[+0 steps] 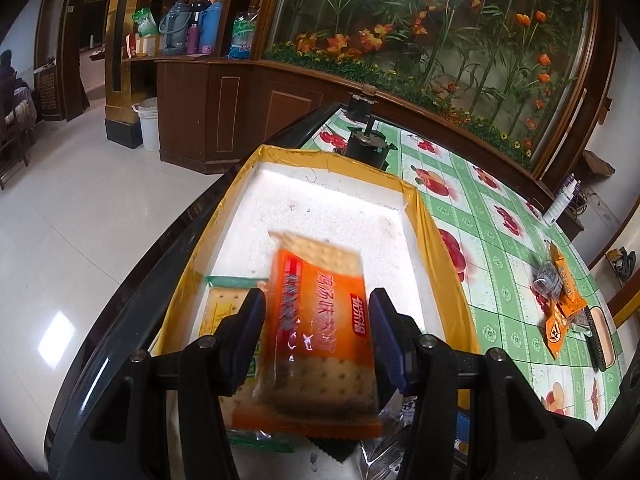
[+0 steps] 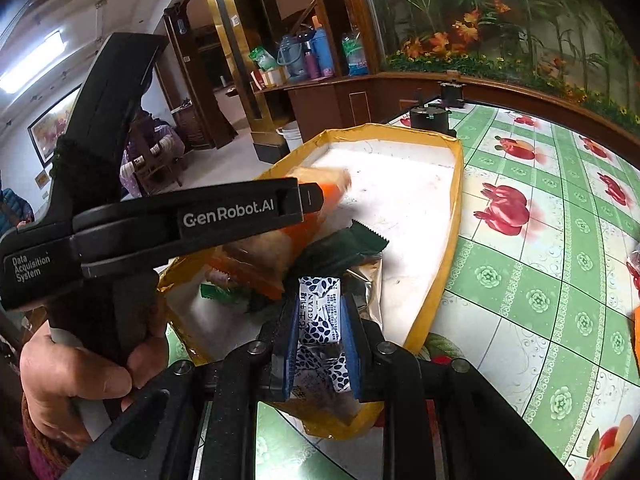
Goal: Organize snacks
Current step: 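Lower both held snacks into the tray and open both grippers, then grasp the orange round-logo snack pack with the left gripper while the right returns to the snacks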
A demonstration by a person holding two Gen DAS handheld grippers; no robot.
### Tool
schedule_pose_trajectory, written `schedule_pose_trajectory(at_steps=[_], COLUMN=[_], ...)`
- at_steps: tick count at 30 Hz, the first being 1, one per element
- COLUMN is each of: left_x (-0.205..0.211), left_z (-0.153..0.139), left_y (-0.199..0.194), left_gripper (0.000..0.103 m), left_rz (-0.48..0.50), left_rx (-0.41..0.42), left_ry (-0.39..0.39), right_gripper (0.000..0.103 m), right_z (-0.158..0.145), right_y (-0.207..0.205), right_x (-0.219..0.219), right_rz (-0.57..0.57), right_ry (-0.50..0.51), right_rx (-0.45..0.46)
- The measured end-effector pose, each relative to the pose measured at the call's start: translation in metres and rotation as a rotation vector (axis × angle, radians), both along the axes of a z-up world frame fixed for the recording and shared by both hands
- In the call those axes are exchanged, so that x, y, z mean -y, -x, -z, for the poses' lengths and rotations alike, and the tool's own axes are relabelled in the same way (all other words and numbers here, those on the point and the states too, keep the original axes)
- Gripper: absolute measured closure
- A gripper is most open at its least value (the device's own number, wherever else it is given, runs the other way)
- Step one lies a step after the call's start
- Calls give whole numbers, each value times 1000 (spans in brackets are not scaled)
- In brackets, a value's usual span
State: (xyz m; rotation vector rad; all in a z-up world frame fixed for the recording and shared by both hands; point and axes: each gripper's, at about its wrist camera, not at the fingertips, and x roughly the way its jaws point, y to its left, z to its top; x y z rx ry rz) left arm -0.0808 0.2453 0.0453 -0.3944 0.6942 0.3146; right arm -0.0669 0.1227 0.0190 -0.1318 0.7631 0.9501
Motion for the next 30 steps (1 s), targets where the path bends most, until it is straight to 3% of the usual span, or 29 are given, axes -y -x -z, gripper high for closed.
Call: schedule_pose_trajectory(at_steps=[7,14,18,24,30], left_x=[5,12,20,45,89], left_z=[-5,-16,-24,-36,-44], left_y=[2,7,8,5,-8], left_gripper=[50,50,50,50,50], left_rz=[3,4,14,61,160], left_rx=[12,22,28,35,28], left_ry=[-2,-20,-39,-72,-101], right_gripper=[79,60,60,60,60], right_z=[-4,-12,-21,-30,-32], right_y=[-4,-10,-15,-46,-86], right_x=[6,23,40,89,174], right_rz=[12,35,69,198,394], right_ry=[-24,-87,-131,-191,-252], right_rx=[-16,-31,-23,-46,-89])
